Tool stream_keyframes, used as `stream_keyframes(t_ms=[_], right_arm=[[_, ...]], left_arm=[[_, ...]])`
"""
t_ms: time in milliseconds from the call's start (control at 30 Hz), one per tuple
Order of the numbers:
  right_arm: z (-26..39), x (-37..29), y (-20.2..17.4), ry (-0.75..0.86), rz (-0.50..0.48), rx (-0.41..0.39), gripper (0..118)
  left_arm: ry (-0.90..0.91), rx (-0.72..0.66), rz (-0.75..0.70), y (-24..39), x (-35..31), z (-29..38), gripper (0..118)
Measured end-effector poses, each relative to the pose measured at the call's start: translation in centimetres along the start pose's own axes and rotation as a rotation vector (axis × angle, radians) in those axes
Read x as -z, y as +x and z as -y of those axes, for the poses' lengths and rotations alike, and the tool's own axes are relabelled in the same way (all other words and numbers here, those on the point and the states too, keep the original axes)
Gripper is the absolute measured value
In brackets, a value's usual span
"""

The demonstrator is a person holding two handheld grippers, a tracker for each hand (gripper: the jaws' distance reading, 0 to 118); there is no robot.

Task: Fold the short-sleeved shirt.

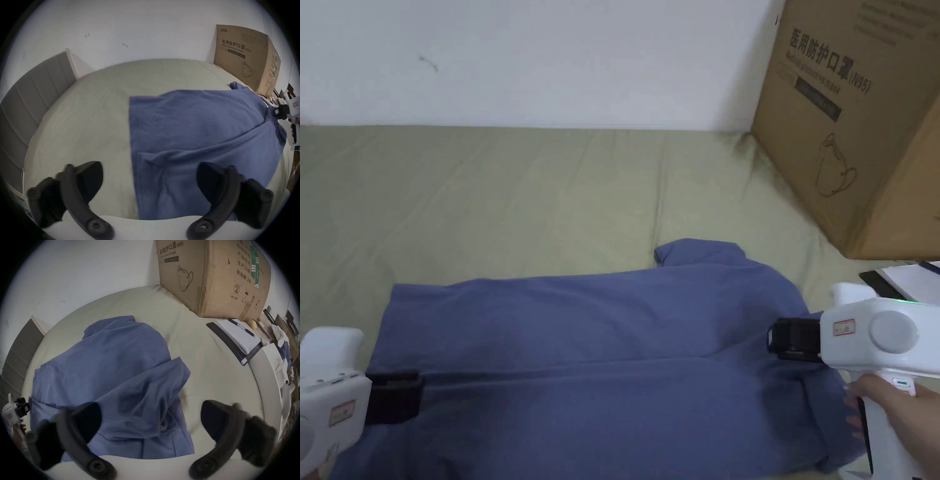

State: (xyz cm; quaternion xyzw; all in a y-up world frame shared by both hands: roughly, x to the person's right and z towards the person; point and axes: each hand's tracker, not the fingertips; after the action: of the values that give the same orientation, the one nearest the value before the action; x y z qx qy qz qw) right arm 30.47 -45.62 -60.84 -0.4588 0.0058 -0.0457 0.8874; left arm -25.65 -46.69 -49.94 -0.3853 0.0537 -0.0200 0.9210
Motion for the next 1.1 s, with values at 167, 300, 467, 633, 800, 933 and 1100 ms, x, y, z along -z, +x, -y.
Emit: stream_keyframes(t_ms=[167, 300, 467, 633, 800, 933, 1100], right_arm=[[2.5, -7.3, -0.1, 0.233, -0.142, -0.013, 107], [7.8, -16.8, -1.9, 0.482, -0.240, -0.095, 104], [14.8, -25.0, -5.2, 0.643, -0.201, -0.177, 0], [16.7, -28.2, -6.3, 0.600, -0.304, -0.146, 0], [16.6, -28.0, -7.1, 0.604, -0.407, -0.256, 0], [16.1, -27.9, -7.8, 0.570, -0.461, -0.234, 0], [15.3, -25.8, -8.2, 0.521, -0.378, -0.334, 0]], left_arm=[[0.309, -0.218, 0.084, -2.6, -7.4, 1.4, 115], [0.393, -0.272, 0.094, -2.3, -15.8, 4.9, 110], [0.414, -0.262, -0.031, -1.2, -22.0, 9.8, 0], [0.371, -0.299, 0.012, -2.4, -23.5, 10.2, 0], [-0.126, -0.397, 0.234, -5.5, -15.5, 5.4, 0], [-0.259, -0.400, 0.255, -5.3, -9.3, 4.2, 25], [-0.343, -0.198, 0.051, -2.8, -4.1, 4.2, 114]])
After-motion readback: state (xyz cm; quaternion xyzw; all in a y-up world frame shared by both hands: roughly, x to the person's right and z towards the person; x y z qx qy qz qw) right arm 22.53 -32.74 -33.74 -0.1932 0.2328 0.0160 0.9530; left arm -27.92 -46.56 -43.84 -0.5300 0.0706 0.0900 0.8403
